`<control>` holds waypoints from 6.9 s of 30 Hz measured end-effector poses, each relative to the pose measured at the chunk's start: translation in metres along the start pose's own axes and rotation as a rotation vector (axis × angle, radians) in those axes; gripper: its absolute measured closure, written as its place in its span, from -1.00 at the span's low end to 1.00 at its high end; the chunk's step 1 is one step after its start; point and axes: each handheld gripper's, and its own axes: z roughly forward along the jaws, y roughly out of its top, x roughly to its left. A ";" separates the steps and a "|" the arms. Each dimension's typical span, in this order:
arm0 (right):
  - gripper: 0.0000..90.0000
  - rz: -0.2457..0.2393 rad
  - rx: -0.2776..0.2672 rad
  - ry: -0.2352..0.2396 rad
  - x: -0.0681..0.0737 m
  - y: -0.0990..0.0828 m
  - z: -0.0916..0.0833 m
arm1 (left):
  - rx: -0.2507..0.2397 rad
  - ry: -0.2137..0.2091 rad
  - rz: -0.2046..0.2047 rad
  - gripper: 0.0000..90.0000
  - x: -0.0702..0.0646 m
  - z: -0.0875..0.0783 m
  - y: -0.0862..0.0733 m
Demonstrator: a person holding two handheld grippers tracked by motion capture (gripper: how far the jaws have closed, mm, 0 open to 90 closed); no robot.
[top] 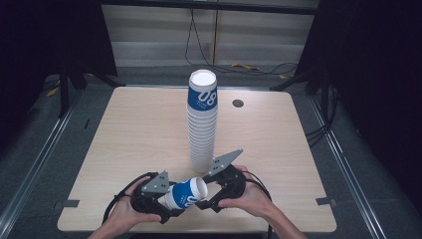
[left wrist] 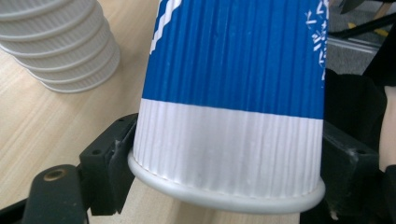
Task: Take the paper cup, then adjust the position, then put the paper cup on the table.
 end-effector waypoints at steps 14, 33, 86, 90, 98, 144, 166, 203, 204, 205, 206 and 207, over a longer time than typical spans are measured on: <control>-0.56 -0.054 0.177 0.036 -0.002 0.010 0.016 | 0.070 -0.021 0.031 -0.58 -0.004 0.006 -0.001; -0.39 -0.095 0.274 0.074 0.001 0.016 0.032 | 0.101 -0.042 0.050 -0.58 -0.006 0.010 -0.002; -0.35 -0.117 0.231 0.074 0.001 0.014 0.026 | -0.215 -0.061 0.019 -0.66 0.002 -0.011 -0.008; -0.35 -0.093 0.195 0.068 -0.001 0.011 0.022 | -0.312 -0.030 -0.022 -0.64 0.007 -0.021 -0.010; -0.36 -0.049 0.055 0.034 -0.004 -0.003 0.015 | -0.411 -0.017 -0.108 -0.65 0.018 -0.034 -0.016; -0.36 0.075 -0.483 0.017 0.000 -0.038 0.000 | -0.562 -0.068 -0.193 -0.66 0.014 -0.035 -0.004; -0.36 0.030 -0.459 0.059 0.005 -0.032 0.010 | -0.514 -0.095 -0.235 -0.98 0.017 -0.024 -0.003; -0.51 0.041 -0.425 0.101 0.001 -0.028 0.016 | -0.532 -0.187 -0.225 -0.62 0.021 -0.029 -0.002; -0.51 0.041 -0.425 0.101 0.001 -0.028 0.016 | -0.532 -0.187 -0.225 -0.61 0.021 -0.029 -0.002; -0.51 0.046 -0.417 0.094 0.001 -0.028 0.016 | -0.528 -0.190 -0.222 -0.61 0.021 -0.029 -0.002; -0.51 0.046 -0.417 0.094 0.001 -0.028 0.016 | -0.526 -0.184 -0.218 -0.61 0.021 -0.029 -0.002; -0.56 0.039 -0.400 0.085 0.002 -0.028 0.017 | -0.530 -0.188 -0.219 -0.61 0.020 -0.030 -0.002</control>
